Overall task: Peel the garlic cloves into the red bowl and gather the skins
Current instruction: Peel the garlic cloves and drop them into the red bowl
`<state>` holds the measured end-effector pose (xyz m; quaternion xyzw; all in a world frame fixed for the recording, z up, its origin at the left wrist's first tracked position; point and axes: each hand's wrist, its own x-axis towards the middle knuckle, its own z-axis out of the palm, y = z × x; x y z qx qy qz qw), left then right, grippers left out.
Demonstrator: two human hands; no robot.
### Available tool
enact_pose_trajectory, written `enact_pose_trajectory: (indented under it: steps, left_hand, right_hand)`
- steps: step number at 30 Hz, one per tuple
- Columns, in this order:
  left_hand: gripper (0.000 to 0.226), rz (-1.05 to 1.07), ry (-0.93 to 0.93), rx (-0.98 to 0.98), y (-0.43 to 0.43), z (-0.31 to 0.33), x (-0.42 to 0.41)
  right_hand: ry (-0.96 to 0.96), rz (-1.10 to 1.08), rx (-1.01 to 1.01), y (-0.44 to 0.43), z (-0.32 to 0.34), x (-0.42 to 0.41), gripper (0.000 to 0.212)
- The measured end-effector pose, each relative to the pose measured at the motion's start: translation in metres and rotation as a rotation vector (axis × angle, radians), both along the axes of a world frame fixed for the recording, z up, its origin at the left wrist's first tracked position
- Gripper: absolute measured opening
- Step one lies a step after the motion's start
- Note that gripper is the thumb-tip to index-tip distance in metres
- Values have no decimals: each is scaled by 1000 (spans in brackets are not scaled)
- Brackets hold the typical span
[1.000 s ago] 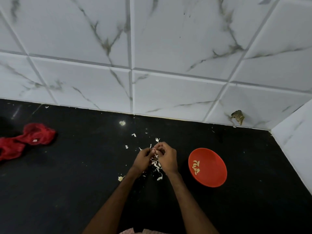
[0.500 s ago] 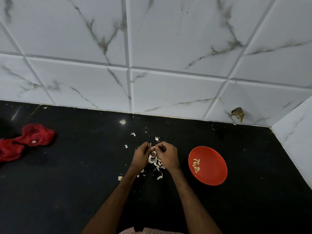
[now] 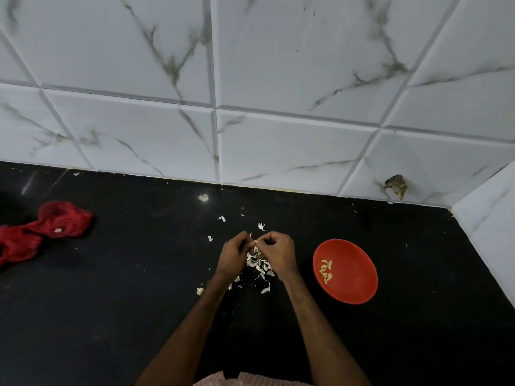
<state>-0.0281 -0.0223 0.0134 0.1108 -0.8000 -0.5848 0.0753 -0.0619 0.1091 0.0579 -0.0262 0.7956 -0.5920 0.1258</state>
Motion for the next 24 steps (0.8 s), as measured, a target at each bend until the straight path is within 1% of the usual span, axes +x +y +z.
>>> enact_pose_trajectory:
  steps: [3,8,12,16,20,22,24]
  left_hand:
    - [18,-1,10,12,0,-1,2]
    - [18,7,19,42,-1,1,2]
    - [21,5,27,55,1,5,2]
    - [16,14,31,106,-3,6,0]
    - [4,66,38,231,-5,10,-2]
    - [7,117,60,269,-5,14,-2]
    - [10,126,80,257,-4,17,-2]
  right_hand:
    - [-31,-17,-1,-2,-1,0,12]
    - [-64,-43,-16,-6,3,0,6]
    - [-79,-68,-22,-8,5,1,10]
    - [-158,-55,-126,-7,7,0,10]
    - [-245,-40,-223,-10,14,-9,11]
    - [-253,-48,-241,-13,15,-10,12]
    - [-266,-64,-260,-13,15,-10,13]
